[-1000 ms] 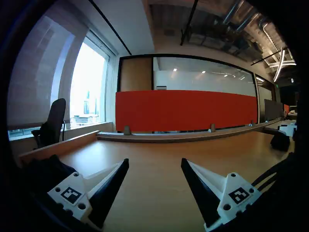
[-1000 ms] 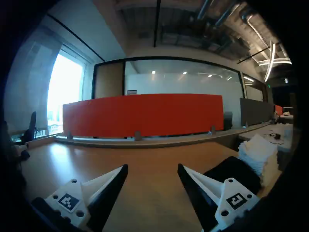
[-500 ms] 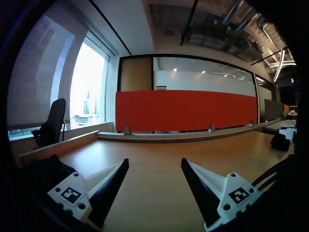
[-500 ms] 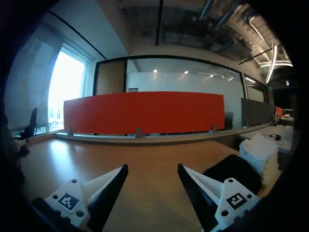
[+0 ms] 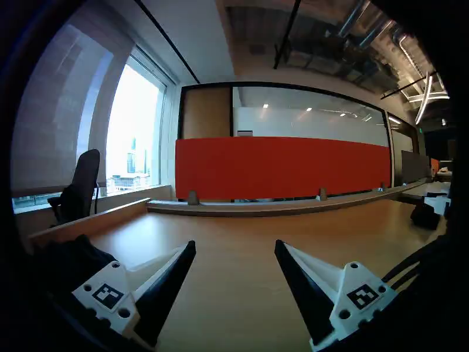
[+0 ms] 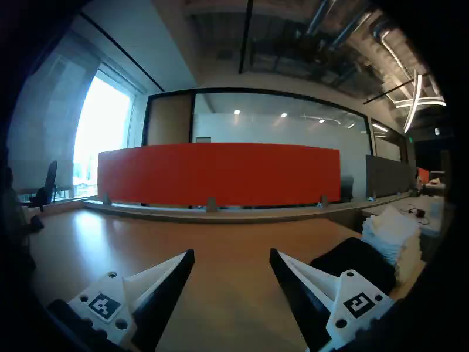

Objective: Fold towel

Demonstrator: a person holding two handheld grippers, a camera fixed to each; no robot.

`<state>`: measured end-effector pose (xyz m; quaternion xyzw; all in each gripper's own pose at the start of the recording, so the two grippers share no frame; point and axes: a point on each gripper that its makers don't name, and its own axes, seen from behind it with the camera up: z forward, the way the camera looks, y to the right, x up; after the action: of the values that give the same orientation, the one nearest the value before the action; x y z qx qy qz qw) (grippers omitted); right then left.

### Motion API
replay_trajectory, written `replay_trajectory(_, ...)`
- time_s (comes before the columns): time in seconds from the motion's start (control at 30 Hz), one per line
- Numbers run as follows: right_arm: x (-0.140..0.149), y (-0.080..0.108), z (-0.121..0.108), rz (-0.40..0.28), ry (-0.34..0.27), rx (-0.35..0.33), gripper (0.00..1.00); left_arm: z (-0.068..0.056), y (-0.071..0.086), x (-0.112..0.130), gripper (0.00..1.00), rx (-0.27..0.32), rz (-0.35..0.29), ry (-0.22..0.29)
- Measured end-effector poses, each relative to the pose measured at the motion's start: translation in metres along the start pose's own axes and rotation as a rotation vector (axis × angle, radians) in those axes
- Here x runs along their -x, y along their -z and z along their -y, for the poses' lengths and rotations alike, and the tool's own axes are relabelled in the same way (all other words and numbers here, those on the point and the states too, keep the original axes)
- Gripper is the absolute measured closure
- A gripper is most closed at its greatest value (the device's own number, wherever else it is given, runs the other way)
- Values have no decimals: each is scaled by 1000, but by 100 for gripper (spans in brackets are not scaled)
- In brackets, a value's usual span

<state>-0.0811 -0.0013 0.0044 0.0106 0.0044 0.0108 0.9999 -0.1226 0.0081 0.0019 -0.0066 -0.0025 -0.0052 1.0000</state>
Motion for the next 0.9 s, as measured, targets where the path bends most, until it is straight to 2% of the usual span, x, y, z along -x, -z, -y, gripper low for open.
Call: replay_trajectory(0.9, -1, 3, 2, -3, -1, -6, 1, 0, 1, 0, 0, 0, 0, 0)
